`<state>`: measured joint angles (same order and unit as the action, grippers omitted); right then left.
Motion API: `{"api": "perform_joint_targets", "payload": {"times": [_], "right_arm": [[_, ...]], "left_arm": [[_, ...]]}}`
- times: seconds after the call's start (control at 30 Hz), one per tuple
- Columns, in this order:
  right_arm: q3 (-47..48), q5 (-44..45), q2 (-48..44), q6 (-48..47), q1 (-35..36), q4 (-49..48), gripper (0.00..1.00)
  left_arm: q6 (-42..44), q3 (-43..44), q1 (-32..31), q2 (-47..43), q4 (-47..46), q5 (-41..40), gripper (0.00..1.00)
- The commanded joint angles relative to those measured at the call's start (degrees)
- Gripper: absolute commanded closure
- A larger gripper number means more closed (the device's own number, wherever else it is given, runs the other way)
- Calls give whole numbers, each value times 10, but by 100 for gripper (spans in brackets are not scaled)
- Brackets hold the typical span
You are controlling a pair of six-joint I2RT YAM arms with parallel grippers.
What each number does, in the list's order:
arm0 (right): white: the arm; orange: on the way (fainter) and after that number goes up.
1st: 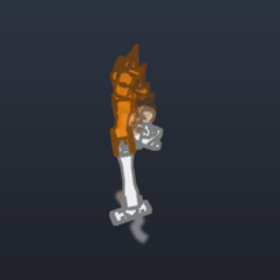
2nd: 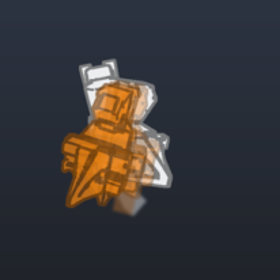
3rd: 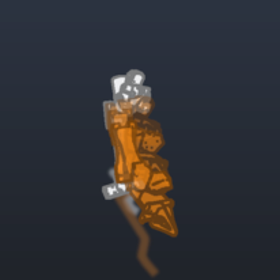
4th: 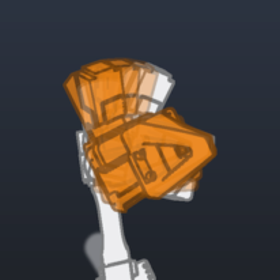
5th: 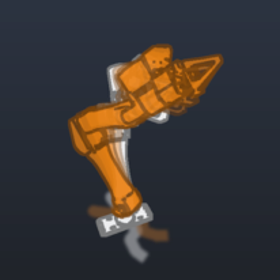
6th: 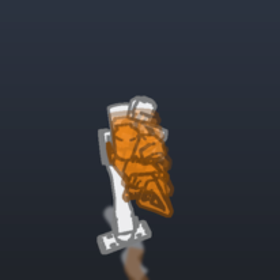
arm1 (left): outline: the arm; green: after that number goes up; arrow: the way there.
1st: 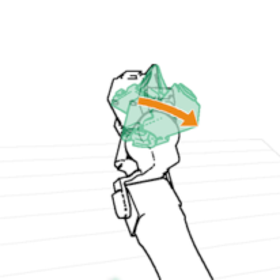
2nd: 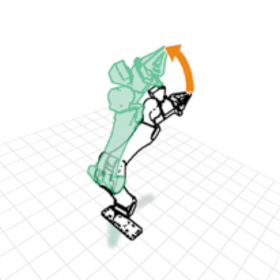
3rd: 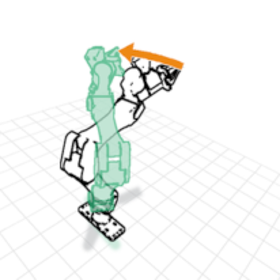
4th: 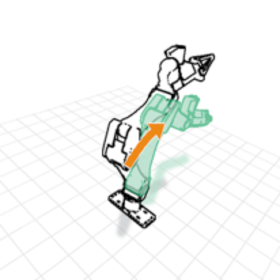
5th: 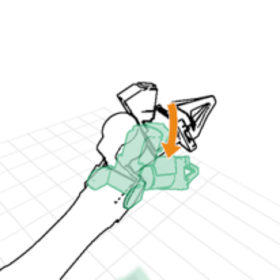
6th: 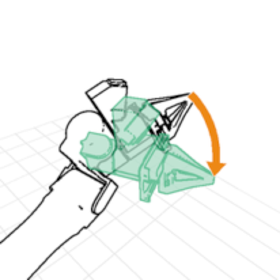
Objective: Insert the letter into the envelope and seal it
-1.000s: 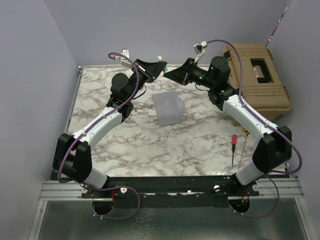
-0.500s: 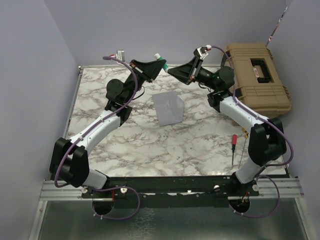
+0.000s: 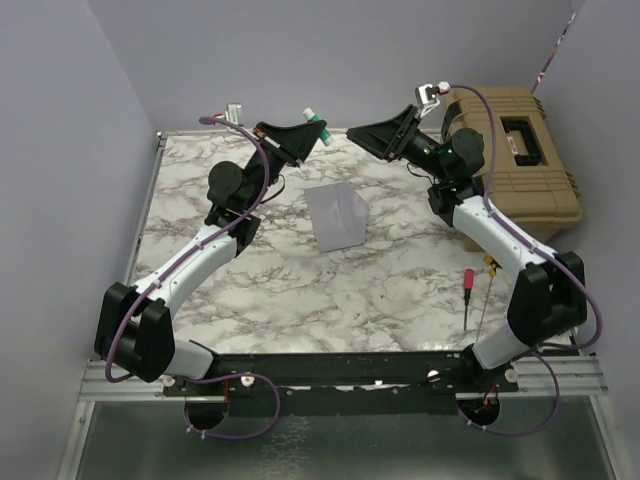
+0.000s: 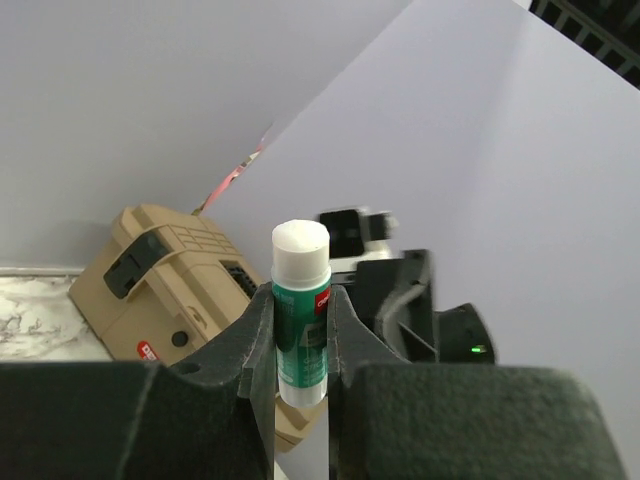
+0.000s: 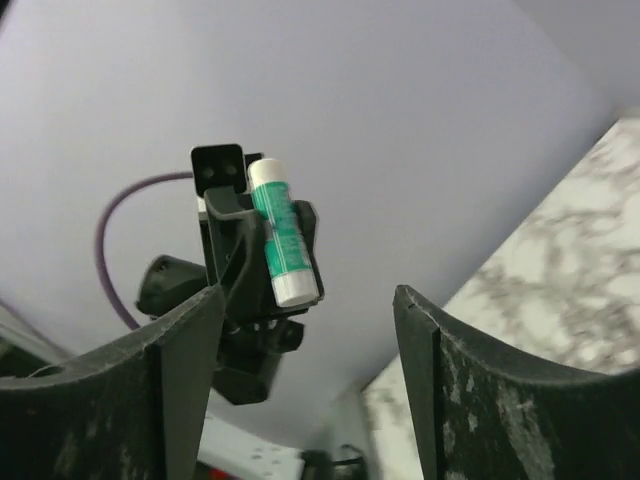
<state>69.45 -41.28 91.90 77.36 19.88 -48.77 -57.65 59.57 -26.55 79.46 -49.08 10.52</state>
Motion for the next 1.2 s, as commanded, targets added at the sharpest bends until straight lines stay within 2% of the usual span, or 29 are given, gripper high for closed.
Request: {"api": "perform_joint_targets", "payload": {"times": [0.0, 0.07, 0.13, 0.3, 0.47, 0.57, 0.77, 0.83, 0.93, 1.17], "right_arm": [[49, 89, -81, -466, 53, 244, 28], [50, 199, -95, -615, 97, 296, 29], [29, 269, -104, -705, 129, 277, 31], [-38, 315, -112, -836, 167, 136, 45], [-33, 337, -96, -916, 182, 110, 57], [-29, 336, -90, -939, 189, 103, 58], [-26, 296, -82, -959, 204, 100, 41], [-27, 293, -78, -961, 207, 96, 40], [-25, 292, -75, -957, 209, 84, 40], [-4, 302, -70, -912, 212, 102, 52]], "left_arm": [[-8, 0, 0, -17, 41, -30, 100], [-13, 0, 0, -23, 52, -41, 100], [-20, 0, 0, -28, 61, -49, 100], [-24, 0, 0, -32, 69, -54, 100], [-23, -2, 0, -37, 69, -51, 100], [-22, -4, 0, -39, 69, -49, 100], [-20, -5, 0, -39, 69, -50, 100], [-20, -4, 0, -39, 69, -49, 100], [-19, -4, 0, -39, 68, -49, 100], [-18, -14, 0, -46, 69, -59, 100]]}}
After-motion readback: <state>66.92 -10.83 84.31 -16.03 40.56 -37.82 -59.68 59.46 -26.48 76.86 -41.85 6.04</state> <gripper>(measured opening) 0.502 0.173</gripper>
